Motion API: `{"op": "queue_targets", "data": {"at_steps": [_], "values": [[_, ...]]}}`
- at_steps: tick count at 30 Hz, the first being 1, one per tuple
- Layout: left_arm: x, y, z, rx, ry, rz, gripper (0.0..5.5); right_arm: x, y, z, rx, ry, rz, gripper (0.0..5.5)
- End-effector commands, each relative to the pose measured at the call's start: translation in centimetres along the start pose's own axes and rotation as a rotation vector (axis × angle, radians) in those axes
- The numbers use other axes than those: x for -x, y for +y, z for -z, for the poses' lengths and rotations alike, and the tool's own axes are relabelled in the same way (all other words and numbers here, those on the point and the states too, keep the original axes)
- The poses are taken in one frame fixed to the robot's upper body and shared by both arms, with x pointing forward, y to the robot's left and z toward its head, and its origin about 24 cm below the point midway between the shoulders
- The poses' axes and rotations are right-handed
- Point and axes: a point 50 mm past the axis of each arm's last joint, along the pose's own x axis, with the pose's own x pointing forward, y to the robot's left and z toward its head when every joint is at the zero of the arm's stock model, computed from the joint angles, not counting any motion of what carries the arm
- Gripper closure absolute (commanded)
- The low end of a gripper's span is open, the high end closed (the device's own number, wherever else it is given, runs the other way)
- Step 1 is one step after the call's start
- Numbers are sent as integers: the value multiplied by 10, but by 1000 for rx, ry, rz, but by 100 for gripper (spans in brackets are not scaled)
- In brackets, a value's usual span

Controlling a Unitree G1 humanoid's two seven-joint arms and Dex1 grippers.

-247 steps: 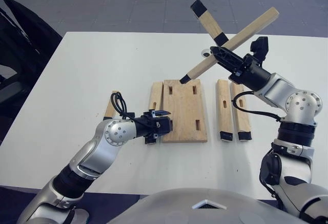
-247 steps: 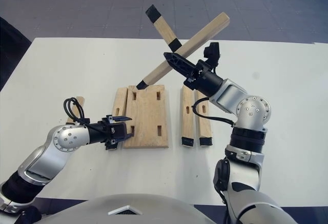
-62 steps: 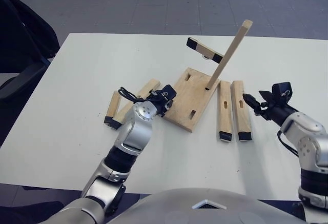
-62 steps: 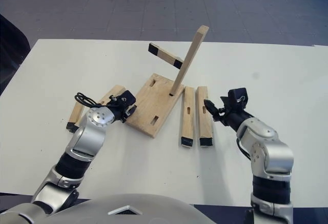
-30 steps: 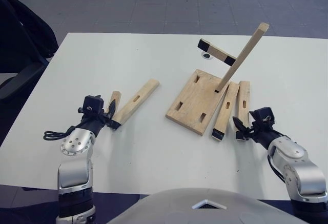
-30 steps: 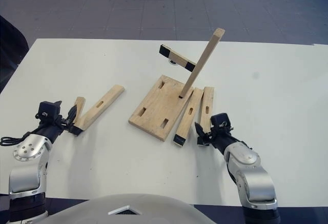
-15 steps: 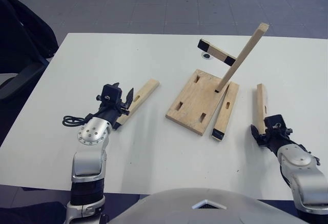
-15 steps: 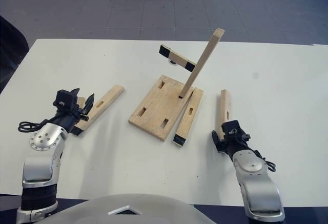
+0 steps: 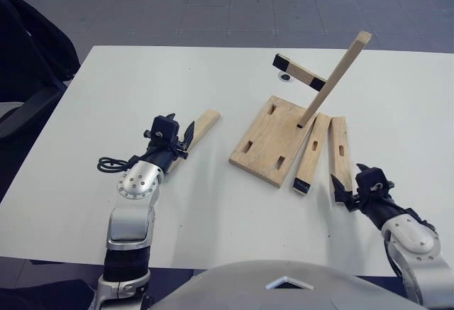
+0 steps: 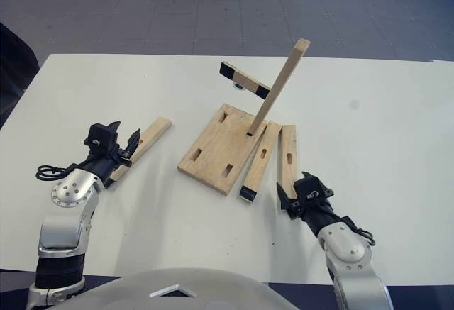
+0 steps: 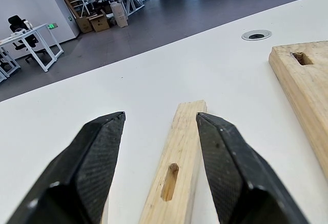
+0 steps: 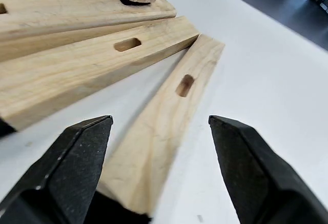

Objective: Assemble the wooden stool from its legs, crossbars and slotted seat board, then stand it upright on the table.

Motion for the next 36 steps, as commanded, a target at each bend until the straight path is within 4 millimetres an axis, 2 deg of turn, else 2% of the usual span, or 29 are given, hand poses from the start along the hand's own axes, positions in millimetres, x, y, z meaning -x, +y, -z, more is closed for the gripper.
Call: {"op": "queue_targets", "data": {"at_steps": [1, 5, 9, 13, 20, 24, 27, 29, 31, 33, 36], "values": [[3, -2, 1, 0, 17, 3, 293, 5, 3, -8, -156, -23, -24, 204], [5, 0, 2, 10, 27, -3, 293, 9, -4, 5, -179, 80, 77, 204], [7, 1, 3, 24, 36, -10, 293, 11, -1, 13, -140, 159, 74, 204], [6, 0, 3, 31, 37, -13, 293, 8, 0, 24, -172, 264, 90, 204], [2, -2, 0, 35, 23, -4, 293, -1, -10, 26, -237, 321, 245, 204], [0, -3, -1, 35, 16, 2, 293, -1, -21, 32, -210, 357, 342, 263], [-4, -3, -4, 33, 5, 5, 293, -10, -30, 31, -212, 318, 365, 313], [-8, -3, -8, 34, -10, 10, 293, -24, -41, 18, -231, 206, 356, 335], [-13, -1, -13, 44, -34, 14, 293, -37, -62, -11, -225, 11, 387, 335], [-17, 2, -21, 121, -69, 31, 293, -44, -84, -51, -233, -206, 416, 335], [-17, -2, -36, 420, -132, 180, 293, -45, -98, -110, -280, -499, 360, 336]]}}
